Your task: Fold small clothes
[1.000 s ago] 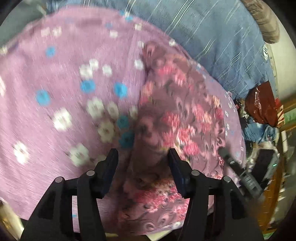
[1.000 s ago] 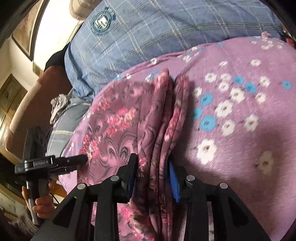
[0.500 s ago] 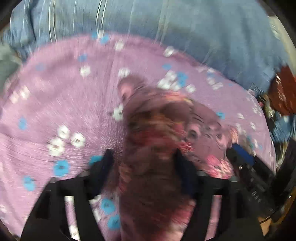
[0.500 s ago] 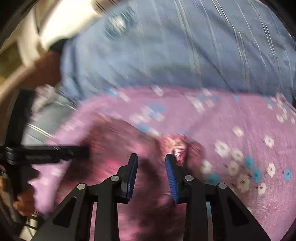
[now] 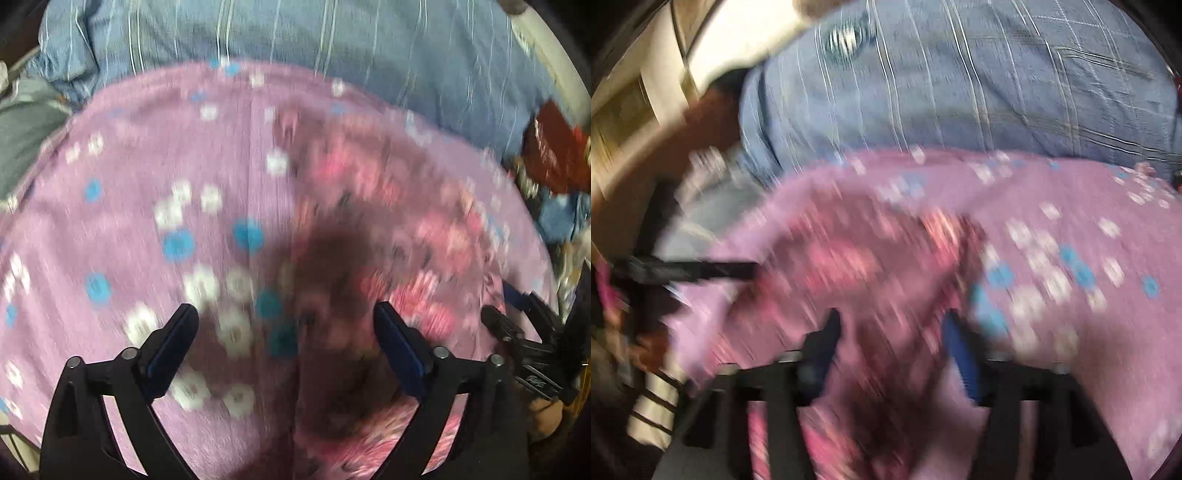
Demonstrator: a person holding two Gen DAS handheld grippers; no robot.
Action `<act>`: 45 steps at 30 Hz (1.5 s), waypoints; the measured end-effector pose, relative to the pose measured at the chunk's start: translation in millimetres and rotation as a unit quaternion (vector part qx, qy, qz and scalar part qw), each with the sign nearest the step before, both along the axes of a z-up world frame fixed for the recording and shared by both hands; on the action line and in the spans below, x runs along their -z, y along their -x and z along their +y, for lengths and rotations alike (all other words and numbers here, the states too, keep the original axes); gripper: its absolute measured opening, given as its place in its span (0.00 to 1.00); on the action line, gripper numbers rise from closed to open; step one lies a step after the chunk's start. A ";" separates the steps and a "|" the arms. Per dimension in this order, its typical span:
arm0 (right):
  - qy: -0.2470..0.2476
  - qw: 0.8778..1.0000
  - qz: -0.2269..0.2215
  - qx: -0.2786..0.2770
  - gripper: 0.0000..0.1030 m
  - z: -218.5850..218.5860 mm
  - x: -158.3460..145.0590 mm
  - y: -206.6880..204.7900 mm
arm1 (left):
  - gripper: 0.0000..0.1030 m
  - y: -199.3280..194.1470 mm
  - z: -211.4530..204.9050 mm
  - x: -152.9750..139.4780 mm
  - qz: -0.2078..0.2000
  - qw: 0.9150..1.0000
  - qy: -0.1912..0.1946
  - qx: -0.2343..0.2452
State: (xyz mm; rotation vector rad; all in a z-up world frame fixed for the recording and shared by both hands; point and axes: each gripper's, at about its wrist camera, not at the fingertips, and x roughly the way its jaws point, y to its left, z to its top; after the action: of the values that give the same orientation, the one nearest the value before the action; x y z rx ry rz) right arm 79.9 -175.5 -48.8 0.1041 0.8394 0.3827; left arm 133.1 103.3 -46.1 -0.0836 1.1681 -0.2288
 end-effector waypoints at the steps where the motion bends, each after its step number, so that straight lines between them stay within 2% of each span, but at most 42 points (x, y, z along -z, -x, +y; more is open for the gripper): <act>1: 0.045 0.999 0.009 0.011 0.78 3.2 14.4 5.6 | 1.00 3.6 1.9 6.9 0.005 1.000 0.007 -0.010; 3: 0.024 0.999 -0.019 0.039 0.83 -5.7 21.1 22.2 | 1.00 7.2 7.6 8.7 0.009 0.999 0.025 -0.031; 6: 0.019 0.997 0.010 0.070 0.93 -11.2 18.7 26.3 | 1.00 13.0 11.8 2.0 0.016 0.999 0.030 -0.026; 7: 0.021 0.996 0.024 0.084 0.99 -13.7 19.2 28.5 | 1.00 18.5 13.0 -0.8 0.009 0.999 0.025 -0.024; 10: 0.009 0.995 0.032 0.099 0.99 -19.7 20.4 41.8 | 1.00 41.6 13.9 -9.7 -0.017 1.000 -0.001 -0.019; 15: -0.033 0.987 0.067 0.143 1.00 -30.7 23.3 48.0 | 1.00 69.8 9.1 -8.2 -0.028 0.998 -0.048 -0.024; 18: -0.025 0.988 0.082 0.131 1.00 -31.5 22.1 50.0 | 1.00 86.2 6.6 -11.5 -0.050 0.996 -0.066 -0.023; 21: 0.002 0.985 0.118 0.127 1.00 -28.9 17.5 52.2 | 1.00 97.9 5.7 -20.1 -0.086 0.992 -0.085 -0.025; 23: 0.032 0.984 0.108 0.141 1.00 -26.2 7.3 58.7 | 1.00 102.8 6.3 -27.3 -0.106 0.989 -0.097 -0.026; 28: 0.143 0.980 0.018 0.138 1.00 -10.0 -30.7 90.4 | 1.00 111.1 6.8 -36.6 -0.128 0.986 -0.108 -0.024; 33: 0.129 0.985 -0.009 0.119 1.00 -12.7 -52.1 110.2 | 1.00 121.1 -0.9 -38.6 -0.127 0.985 -0.117 -0.012; 40: 0.139 0.983 0.003 0.120 1.00 -15.5 -52.5 114.3 | 1.00 141.8 -8.4 -39.5 -0.135 0.981 -0.141 0.020; 45: 0.158 0.978 0.013 0.134 1.00 -18.0 -47.5 118.6 | 1.00 157.5 -10.8 -37.6 -0.127 0.981 -0.136 0.046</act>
State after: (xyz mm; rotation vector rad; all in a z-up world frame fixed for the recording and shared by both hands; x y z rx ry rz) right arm -38.7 -193.5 -1.2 -0.0729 0.8901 -0.0080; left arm -24.4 92.5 -8.4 0.2343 0.9389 -0.1537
